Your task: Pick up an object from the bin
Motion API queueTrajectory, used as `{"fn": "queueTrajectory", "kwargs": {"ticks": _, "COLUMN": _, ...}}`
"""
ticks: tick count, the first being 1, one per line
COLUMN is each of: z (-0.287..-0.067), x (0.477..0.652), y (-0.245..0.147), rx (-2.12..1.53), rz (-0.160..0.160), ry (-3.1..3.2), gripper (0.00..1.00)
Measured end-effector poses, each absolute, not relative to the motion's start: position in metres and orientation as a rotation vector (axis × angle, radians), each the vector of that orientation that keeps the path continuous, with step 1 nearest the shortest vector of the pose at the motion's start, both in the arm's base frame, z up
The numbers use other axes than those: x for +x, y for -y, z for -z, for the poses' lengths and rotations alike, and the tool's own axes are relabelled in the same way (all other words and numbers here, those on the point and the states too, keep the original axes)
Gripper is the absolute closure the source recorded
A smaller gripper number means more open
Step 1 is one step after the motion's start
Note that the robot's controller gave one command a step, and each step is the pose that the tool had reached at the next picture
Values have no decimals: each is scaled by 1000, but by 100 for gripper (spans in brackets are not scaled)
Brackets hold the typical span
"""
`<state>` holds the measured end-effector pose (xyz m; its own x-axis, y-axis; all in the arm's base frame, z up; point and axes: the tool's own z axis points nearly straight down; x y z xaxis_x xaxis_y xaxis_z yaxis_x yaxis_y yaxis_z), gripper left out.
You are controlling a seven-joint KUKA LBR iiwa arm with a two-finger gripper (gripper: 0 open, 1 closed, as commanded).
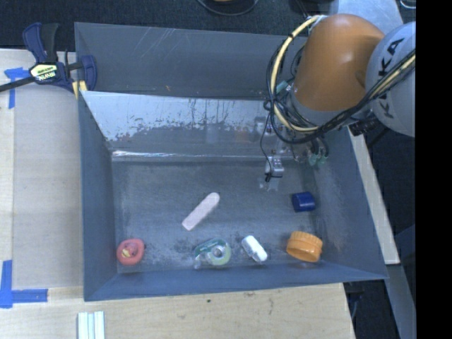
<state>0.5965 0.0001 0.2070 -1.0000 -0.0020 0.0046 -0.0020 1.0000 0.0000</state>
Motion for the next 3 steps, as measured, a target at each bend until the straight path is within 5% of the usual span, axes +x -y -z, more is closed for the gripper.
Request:
{"fn": "queueTrajectory", "kwargs": {"ticks": 1, "z": -212, "x": 598, "y": 0, "rx": 3, "rz": 0, "ry": 3146, "gripper": 0}}
{"fn": "queueTrajectory", "kwargs": {"ticks": 2, "z": -138, "x": 599, "y": -55, "rx": 411, "rz": 0, "ry": 3117, "gripper": 0}}
{"fn": "queueTrajectory", "kwargs": {"ticks": 3, "z": -161, "x": 575, "y": -96, "rx": 512, "rz": 1, "ry": 3109, "gripper": 0}}
